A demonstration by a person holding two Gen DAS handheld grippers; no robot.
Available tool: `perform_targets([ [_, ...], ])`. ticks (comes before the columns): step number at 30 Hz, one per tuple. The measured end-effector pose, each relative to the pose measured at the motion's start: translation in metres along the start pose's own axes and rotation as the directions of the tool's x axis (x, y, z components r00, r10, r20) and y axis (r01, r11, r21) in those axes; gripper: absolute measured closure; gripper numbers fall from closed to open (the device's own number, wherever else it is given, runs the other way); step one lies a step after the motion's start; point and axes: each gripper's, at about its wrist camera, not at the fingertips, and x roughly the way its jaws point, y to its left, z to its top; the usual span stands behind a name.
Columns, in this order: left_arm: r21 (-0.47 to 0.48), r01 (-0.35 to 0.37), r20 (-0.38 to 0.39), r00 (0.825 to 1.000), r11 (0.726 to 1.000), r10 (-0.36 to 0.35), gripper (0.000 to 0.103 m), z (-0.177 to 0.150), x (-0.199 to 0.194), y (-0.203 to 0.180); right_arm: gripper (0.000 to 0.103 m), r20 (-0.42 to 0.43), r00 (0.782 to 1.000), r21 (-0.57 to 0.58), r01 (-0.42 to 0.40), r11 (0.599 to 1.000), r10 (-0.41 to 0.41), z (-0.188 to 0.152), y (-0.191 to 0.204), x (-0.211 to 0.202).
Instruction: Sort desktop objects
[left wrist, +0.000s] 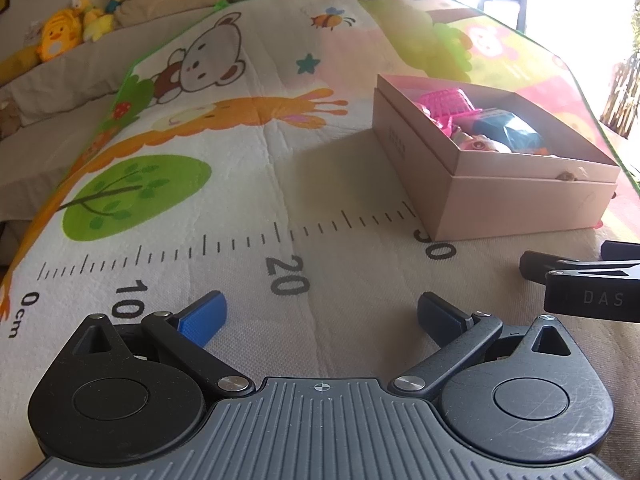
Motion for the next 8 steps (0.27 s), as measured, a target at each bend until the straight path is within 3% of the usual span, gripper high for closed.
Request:
perform_targets([
  [8,0.002,0.003,-0.003,1.000,1.000,-0.003,0.000,-0.0001,-0.0009,-0.0001,0.000,0.000,1.000,0.000,0.000,1.000,0.000,-0.0001,-0.0001,0.0001],
])
